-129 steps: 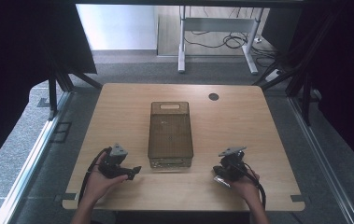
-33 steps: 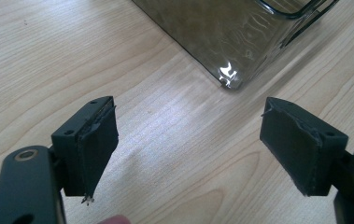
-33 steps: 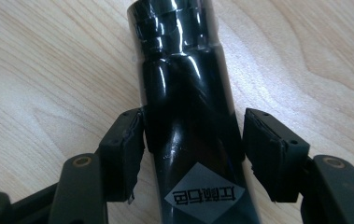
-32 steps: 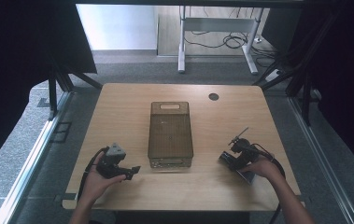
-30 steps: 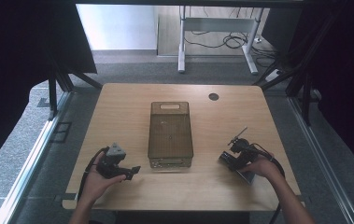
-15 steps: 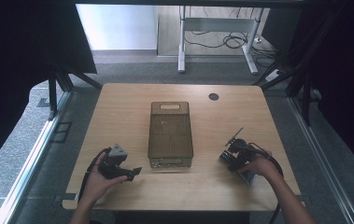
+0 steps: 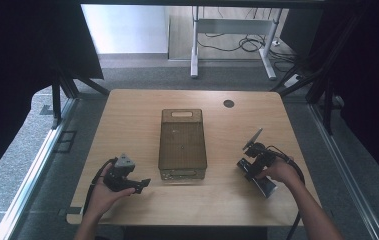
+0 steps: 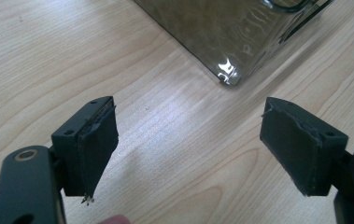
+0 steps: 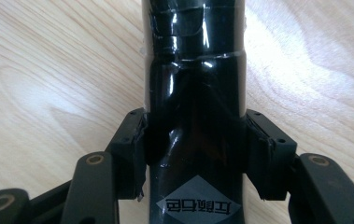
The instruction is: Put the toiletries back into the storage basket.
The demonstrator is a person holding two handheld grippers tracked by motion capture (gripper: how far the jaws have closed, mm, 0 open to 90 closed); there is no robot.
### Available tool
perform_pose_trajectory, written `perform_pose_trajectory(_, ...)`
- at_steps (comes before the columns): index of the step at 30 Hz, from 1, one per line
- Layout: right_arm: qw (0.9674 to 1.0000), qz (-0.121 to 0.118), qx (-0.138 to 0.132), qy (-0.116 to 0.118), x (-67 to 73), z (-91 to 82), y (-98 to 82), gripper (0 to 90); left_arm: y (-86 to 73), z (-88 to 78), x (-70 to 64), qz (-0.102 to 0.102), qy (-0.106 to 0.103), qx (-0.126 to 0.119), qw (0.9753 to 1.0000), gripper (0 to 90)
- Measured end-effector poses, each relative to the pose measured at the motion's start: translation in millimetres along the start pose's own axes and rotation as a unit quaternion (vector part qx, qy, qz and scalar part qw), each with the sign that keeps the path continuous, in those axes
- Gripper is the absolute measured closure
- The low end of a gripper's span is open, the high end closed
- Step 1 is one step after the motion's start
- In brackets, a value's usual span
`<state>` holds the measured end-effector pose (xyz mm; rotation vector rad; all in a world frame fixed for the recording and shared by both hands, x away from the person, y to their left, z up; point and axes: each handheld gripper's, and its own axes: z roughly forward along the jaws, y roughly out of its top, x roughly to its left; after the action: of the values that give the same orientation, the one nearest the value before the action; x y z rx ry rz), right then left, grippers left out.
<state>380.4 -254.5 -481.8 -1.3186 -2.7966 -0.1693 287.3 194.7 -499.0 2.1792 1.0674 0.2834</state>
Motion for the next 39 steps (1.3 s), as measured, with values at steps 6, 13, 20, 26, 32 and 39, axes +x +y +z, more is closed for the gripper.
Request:
perform_pose_trajectory(6,0.9996,0.005,-0.023,0.013,3.7,-20.7,2.8,46.4,0.2,0.6,-0.5,0.001,-0.001,0.001,1.0000,19.6)
perform_pose_trajectory(13,0.9982,0.015,-0.039,0.044,6.2,-31.7,6.9,46.4,0.0,0.6,0.0,0.000,-0.001,0.001,1.0000,19.6)
perform_pose_trajectory(20,0.9972,0.022,-0.050,0.050,7.3,-43.1,10.2,46.4,0.0,0.2,0.1,0.000,0.000,0.000,1.0000,19.6)
perform_pose_trajectory(26,0.9950,0.024,-0.073,0.064,11.3,-55.9,16.4,46.5,0.0,-0.5,0.4,0.001,0.000,-0.001,1.0000,19.6)
perform_pose_trajectory(32,0.9933,0.019,-0.086,0.075,16.7,-66.6,24.7,46.5,0.0,-1.1,1.0,0.001,0.000,-0.004,1.0000,19.7)
perform_pose_trajectory(39,0.9905,0.027,-0.103,0.087,20.8,-78.0,34.4,46.6,0.2,-0.1,0.5,0.003,-0.002,-0.002,1.0000,19.7)
